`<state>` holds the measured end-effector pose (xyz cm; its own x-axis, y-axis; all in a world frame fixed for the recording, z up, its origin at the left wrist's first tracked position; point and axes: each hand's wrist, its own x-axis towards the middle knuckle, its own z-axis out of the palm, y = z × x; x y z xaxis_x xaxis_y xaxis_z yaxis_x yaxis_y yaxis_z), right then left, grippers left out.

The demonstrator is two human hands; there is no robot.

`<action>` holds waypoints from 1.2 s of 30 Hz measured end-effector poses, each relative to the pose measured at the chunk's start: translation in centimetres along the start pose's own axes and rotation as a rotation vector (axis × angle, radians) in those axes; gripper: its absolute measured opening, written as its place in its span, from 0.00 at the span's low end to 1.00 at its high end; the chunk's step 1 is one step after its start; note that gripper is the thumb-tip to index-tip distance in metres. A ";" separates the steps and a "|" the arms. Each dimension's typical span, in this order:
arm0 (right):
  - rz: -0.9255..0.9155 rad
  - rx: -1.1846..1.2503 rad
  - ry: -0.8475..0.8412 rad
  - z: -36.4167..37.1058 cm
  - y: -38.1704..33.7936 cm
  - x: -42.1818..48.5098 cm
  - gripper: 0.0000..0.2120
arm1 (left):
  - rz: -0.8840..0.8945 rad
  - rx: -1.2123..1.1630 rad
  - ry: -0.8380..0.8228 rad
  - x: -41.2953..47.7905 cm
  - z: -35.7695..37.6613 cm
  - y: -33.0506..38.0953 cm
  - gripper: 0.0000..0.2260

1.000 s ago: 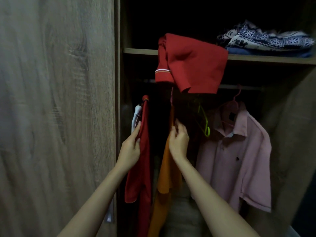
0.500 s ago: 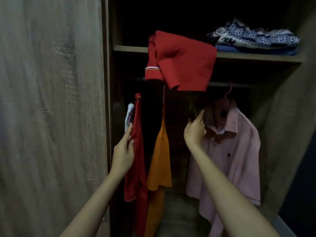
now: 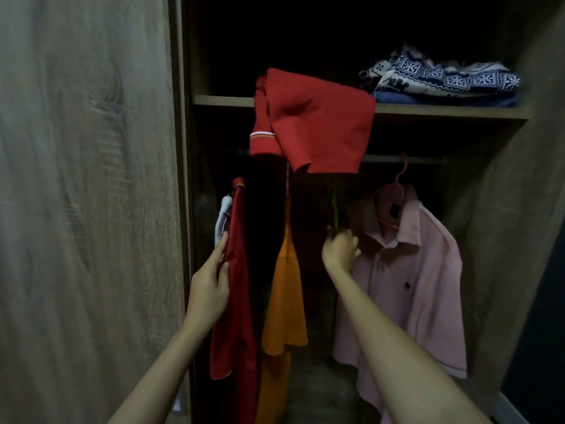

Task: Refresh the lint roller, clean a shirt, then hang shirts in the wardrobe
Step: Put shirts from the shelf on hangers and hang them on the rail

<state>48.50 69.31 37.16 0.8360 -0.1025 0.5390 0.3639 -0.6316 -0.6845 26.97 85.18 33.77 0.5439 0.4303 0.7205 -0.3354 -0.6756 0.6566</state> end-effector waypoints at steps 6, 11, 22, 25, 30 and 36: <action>-0.146 0.307 0.154 -0.2 1.7 -0.1 0.10 | 0.008 0.024 -0.013 0.0 -0.2 -0.2 0.26; -0.196 0.432 0.158 -1.3 2.0 0.7 0.09 | -0.025 0.025 -0.033 -0.3 -0.2 0.0 0.27; -0.187 0.666 0.046 -3.8 2.2 1.0 0.06 | -0.062 0.056 -0.041 -1.0 0.8 1.7 0.27; -0.148 0.733 -0.011 -5.3 4.1 -2.1 0.07 | -0.086 0.035 -0.043 -1.7 1.1 2.0 0.27; -0.092 0.820 -0.032 -8.8 8.9 -8.4 0.10 | -0.040 0.011 -0.058 -3.9 2.9 3.7 0.26; 0.042 1.017 0.002 -17.1 14.0 -12.4 0.29 | 0.044 -0.084 -0.110 -3.9 6.2 7.8 0.25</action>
<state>36.24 48.61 29.25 0.8558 -0.1112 0.5052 0.5117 0.3249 -0.7954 27.00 74.46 34.70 0.6071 0.3299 0.7229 -0.4215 -0.6376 0.6449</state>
